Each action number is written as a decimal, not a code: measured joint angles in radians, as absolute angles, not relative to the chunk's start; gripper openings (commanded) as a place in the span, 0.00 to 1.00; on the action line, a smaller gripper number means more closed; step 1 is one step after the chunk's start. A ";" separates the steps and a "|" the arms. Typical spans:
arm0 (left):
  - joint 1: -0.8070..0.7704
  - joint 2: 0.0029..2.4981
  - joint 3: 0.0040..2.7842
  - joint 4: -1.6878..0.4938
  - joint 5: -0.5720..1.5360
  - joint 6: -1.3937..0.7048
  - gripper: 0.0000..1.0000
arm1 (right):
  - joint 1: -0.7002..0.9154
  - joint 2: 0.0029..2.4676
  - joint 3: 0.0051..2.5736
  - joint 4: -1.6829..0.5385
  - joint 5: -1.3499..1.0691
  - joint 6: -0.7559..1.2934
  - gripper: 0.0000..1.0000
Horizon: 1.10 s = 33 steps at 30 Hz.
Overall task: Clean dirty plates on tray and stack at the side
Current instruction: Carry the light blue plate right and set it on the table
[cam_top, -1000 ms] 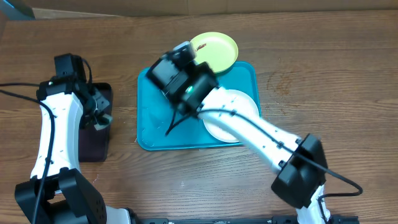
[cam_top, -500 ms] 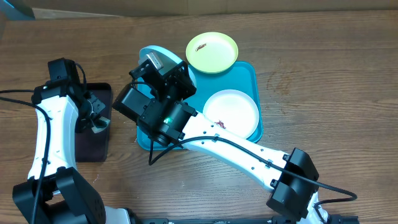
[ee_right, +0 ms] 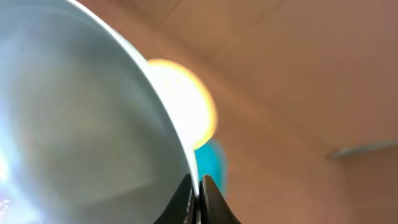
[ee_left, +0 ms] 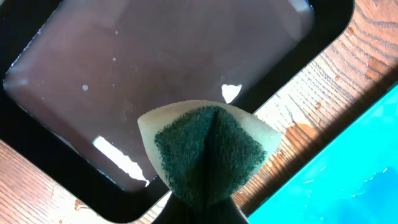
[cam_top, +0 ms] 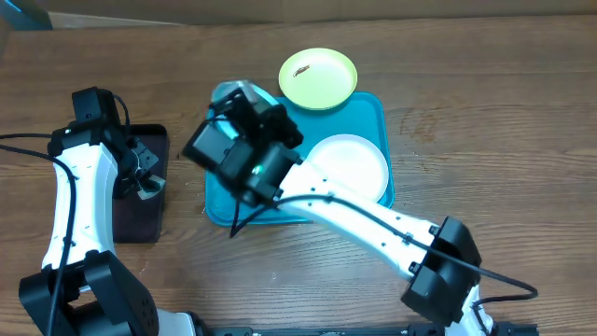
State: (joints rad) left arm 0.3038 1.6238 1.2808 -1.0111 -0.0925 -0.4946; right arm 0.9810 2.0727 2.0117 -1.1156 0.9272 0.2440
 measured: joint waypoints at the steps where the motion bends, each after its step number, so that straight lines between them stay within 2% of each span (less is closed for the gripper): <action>1: 0.304 1.624 1.280 -1.008 -0.093 -0.495 0.04 | 0.952 2.073 2.022 -1.139 0.860 0.285 0.04; 7: 0.304 1.624 1.280 -1.001 -0.093 -0.494 0.04 | 0.652 2.046 2.050 -1.201 0.427 0.450 0.04; 11: 0.304 1.624 1.280 -1.001 -0.092 -0.494 0.04 | 0.358 2.026 2.053 -1.245 0.173 0.485 0.04; 15: 0.304 1.624 1.280 -1.002 -0.086 -0.491 0.04 | 0.084 2.025 2.055 -1.296 0.036 0.474 0.04; 19: 0.304 1.624 1.280 -1.001 -0.078 -0.491 0.04 | -0.107 2.025 2.038 -1.306 -0.018 0.447 0.04; 26: 0.313 1.624 1.280 -0.957 -0.070 -0.491 0.04 | -0.258 2.025 1.865 -1.206 -0.054 0.423 0.04; 33: 0.370 1.628 1.279 -0.908 -0.063 -0.491 0.04 | -0.272 2.025 1.660 -1.047 -0.070 0.418 0.04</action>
